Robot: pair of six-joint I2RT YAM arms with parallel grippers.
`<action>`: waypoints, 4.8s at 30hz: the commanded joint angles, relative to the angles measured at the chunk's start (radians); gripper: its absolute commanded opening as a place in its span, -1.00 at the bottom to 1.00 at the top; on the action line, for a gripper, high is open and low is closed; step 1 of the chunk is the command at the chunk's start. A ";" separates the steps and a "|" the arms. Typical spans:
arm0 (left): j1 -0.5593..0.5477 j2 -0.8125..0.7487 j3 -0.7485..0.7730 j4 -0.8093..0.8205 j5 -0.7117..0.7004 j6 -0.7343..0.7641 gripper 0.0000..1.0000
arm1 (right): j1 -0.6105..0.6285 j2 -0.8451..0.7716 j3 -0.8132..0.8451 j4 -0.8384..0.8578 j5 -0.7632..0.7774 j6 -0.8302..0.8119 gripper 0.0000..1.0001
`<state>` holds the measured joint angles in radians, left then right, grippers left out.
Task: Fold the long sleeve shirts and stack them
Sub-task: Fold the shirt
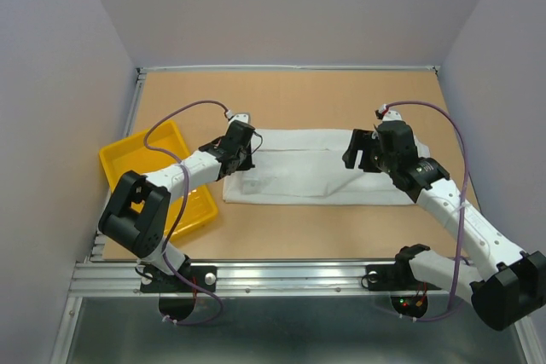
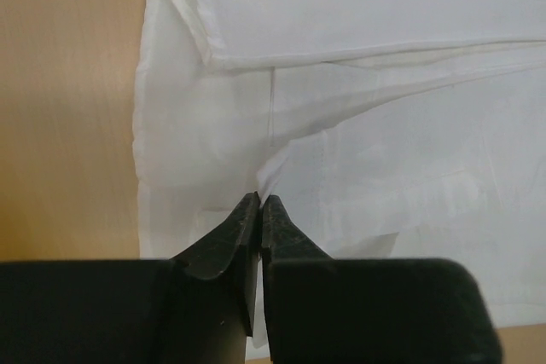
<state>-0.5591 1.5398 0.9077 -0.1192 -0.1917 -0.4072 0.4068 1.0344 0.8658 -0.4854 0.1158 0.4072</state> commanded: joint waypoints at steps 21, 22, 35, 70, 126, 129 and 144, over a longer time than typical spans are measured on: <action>0.019 0.112 0.213 0.042 -0.136 0.142 -0.69 | -0.002 0.019 -0.050 0.062 0.051 0.027 0.61; 0.022 0.123 0.223 0.043 -0.147 0.140 -0.65 | -0.002 0.024 -0.051 0.070 0.050 0.028 0.61; 0.019 0.025 0.318 -0.020 -0.039 0.090 0.50 | -0.040 0.278 -0.013 0.336 -0.350 0.160 0.57; 0.082 0.316 0.068 0.220 0.182 -0.148 -0.09 | -0.720 0.579 -0.464 1.313 -0.791 0.493 0.54; 0.126 0.037 0.097 0.124 0.199 -0.017 0.43 | -0.578 0.563 0.042 0.655 -0.459 0.231 0.49; 0.126 0.045 0.172 0.055 0.094 0.054 0.47 | -0.507 0.443 -0.014 0.510 -0.362 0.225 0.47; 0.126 0.250 0.290 0.029 0.089 0.096 0.12 | -0.296 0.263 -0.180 0.174 -0.154 0.228 -0.21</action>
<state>-0.4362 1.7767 1.1790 -0.0738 -0.1108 -0.3000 0.1001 1.2819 0.7063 -0.2737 -0.0959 0.6395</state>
